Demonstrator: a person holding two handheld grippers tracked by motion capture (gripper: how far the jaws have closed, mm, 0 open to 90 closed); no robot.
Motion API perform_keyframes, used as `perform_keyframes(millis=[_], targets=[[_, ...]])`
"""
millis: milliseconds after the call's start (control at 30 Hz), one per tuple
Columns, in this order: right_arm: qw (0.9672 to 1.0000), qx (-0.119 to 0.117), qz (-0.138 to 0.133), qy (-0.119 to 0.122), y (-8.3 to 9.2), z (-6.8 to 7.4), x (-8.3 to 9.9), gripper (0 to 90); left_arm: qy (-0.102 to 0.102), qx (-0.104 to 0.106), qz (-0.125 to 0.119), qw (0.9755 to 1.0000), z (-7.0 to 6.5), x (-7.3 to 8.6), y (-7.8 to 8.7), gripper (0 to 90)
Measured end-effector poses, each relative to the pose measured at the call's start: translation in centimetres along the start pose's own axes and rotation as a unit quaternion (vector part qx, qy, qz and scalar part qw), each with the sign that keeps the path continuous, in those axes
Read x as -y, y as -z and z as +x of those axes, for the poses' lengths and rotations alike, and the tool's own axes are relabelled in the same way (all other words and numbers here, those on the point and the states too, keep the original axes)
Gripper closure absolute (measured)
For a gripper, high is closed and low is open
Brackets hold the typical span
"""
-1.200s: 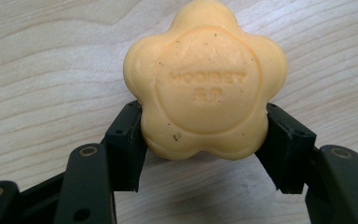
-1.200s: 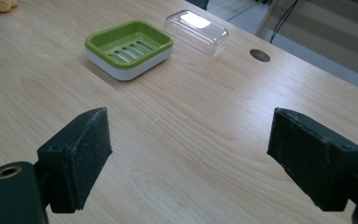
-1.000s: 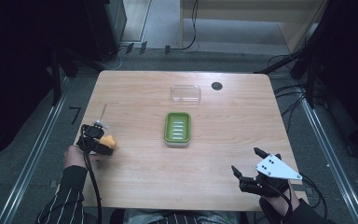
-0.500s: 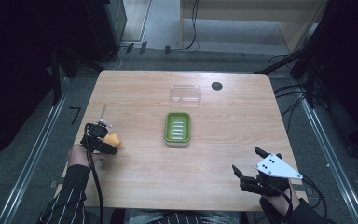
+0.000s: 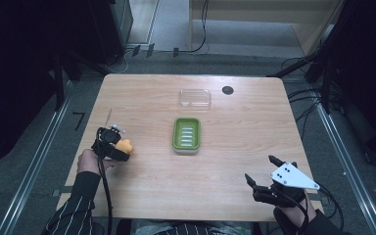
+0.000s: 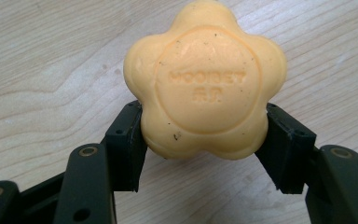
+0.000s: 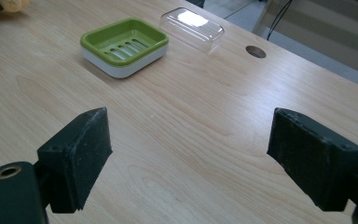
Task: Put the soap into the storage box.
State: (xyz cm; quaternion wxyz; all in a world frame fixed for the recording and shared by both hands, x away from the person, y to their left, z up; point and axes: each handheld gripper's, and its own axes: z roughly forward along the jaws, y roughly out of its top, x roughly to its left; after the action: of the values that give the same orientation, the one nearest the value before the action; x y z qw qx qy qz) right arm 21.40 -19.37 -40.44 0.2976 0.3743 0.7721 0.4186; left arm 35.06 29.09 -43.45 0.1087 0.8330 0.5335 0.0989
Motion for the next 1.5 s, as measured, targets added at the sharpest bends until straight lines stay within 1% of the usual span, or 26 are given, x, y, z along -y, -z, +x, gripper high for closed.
perform_keyframes(millis=[100,433,500,600,700,767,800,833,867,900,967,1033,1133,1200,1267,1333,1500], targets=[[1.0000,0.000,0.002,0.006,0.0,0.2,-0.1,13.6,-0.006,0.005,0.000,1.0000,-0.2,0.0,0.1,39.5],[1.0000,-0.002,0.002,0.006,0.0,0.1,-0.1,13.6,-0.016,0.002,0.001,0.9999,-0.6,-0.4,-0.1,39.5],[1.0000,-0.002,0.001,0.006,0.0,0.2,-0.1,13.6,-0.018,0.002,0.000,0.9998,-0.7,-0.7,0.0,39.5],[1.0000,-0.002,0.002,0.007,0.0,0.2,-0.1,13.6,-0.029,0.004,-0.002,0.9996,-1.1,-1.2,-0.2,39.5],[1.0000,-0.002,0.002,0.006,0.0,0.2,-0.1,13.6,-0.031,0.005,-0.003,0.9995,-1.4,-1.5,-0.2,39.5],[1.0000,-0.002,0.003,0.007,0.0,0.2,-0.1,13.6,-0.038,0.002,-0.004,0.9993,-1.5,-1.8,-0.3,39.5],[1.0000,-0.002,0.003,0.007,0.0,0.2,-0.1,13.6,-0.036,0.002,-0.007,0.9993,-1.6,-1.9,-0.3,39.5],[1.0000,-0.002,0.003,0.007,0.0,0.2,-0.1,13.6,-0.040,0.003,-0.004,0.9992,-1.7,-2.0,-0.3,39.5],[1.0000,-0.002,0.003,0.007,0.0,0.2,-0.1,13.6,-0.040,0.004,-0.005,0.9992,-1.8,-2.1,-0.3,39.5],[1.0000,-0.001,0.002,0.005,0.0,0.2,-0.1,13.6,-0.045,0.005,-0.007,0.9990,-1.9,-2.3,-0.3,39.5],[1.0000,-0.002,0.003,0.007,0.0,0.2,-0.1,13.6,-0.045,0.005,-0.008,0.9990,-1.9,-2.4,-0.2,39.5],[1.0000,-0.002,0.003,0.008,0.0,0.2,-0.1,13.6,-0.050,0.007,-0.009,0.9987,-2.0,-2.6,-0.2,39.5],[1.0000,-0.001,0.003,0.007,0.0,0.2,-0.1,13.6,-0.051,0.010,-0.015,0.9985,-2.2,-2.9,-0.1,39.5],[1.0000,-0.002,0.003,0.008,0.0,0.2,-0.1,13.6,-0.057,0.010,-0.014,0.9983,-2.2,-3.1,0.0,39.5],[1.0000,-0.002,0.004,0.008,0.0,0.2,-0.1,13.6,-0.054,0.011,-0.016,0.9983,-2.3,-3.2,-0.1,39.5],[1.0000,-0.002,0.004,0.008,0.0,0.2,-0.1,13.6,-0.062,0.010,-0.015,0.9979,-2.5,-3.5,-0.1,39.5],[1.0000,-0.002,0.004,0.008,0.0,0.2,-0.1,13.6,-0.067,0.012,-0.017,0.9976,-2.8,-4.1,-0.2,39.5]])
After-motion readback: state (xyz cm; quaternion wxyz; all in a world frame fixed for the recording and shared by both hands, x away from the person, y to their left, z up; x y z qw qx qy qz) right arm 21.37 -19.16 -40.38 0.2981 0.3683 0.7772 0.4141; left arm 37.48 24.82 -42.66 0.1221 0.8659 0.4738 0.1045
